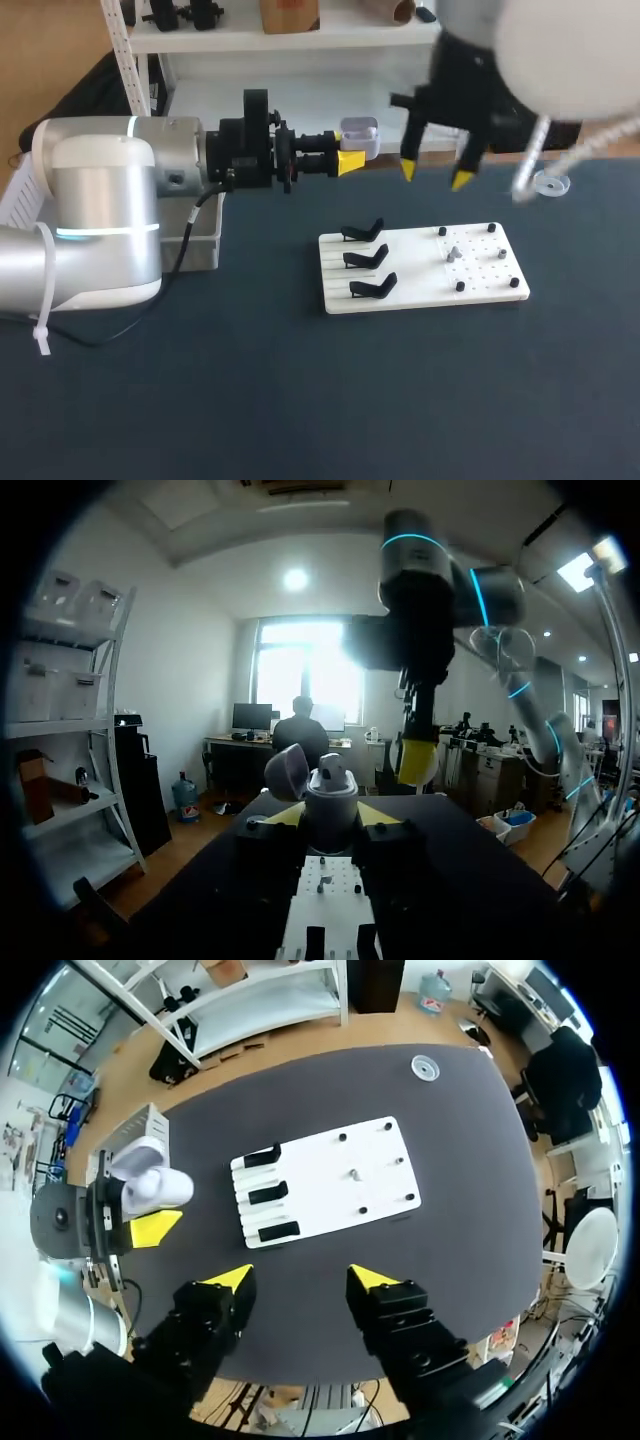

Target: Pick up each earbud case from the left stands, insert the matching earbuds, close the lid, and place the case in the box.

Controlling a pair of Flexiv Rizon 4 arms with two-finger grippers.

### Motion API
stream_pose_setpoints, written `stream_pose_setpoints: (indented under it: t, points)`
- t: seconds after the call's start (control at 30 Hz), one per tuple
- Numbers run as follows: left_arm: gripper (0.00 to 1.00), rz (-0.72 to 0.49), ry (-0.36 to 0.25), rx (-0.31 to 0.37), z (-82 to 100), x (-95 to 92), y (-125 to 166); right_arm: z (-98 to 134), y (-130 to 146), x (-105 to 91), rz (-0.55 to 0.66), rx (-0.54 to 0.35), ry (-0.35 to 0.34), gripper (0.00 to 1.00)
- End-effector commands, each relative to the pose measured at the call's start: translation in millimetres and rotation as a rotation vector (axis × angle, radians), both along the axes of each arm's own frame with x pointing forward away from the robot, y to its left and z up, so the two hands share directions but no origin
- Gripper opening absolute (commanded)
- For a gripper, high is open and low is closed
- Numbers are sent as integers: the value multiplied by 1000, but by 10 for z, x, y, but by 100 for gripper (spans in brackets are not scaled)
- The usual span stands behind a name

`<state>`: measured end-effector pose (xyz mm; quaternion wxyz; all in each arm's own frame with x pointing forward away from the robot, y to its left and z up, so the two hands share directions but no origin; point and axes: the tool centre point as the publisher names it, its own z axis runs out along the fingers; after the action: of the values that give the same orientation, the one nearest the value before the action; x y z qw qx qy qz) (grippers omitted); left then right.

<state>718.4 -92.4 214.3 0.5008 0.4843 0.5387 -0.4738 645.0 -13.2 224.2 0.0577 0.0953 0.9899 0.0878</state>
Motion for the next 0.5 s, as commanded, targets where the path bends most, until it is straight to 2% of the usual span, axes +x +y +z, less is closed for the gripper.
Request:
stream_pose_setpoints:
  t: [0.03,0.07,0.23,0.37,0.5]
  points:
    - [0,4,-1,-1,-4,-11,-2,-177,-267,-98,-12,243,-193,95]
    - [0,4,-1,-1,-4,-11,-2,-215,-288,-97,-26,236,-190,100]
    - [0,4,-1,-1,-4,-11,-2,-420,-320,-106,-11,193,-170,100]
    - [0,4,-1,-1,-4,-11,-2,-626,-356,-76,1,192,-115,100]
    - [0,4,-1,-1,-4,-11,-2,-626,-356,-76,1,192,-115,100]
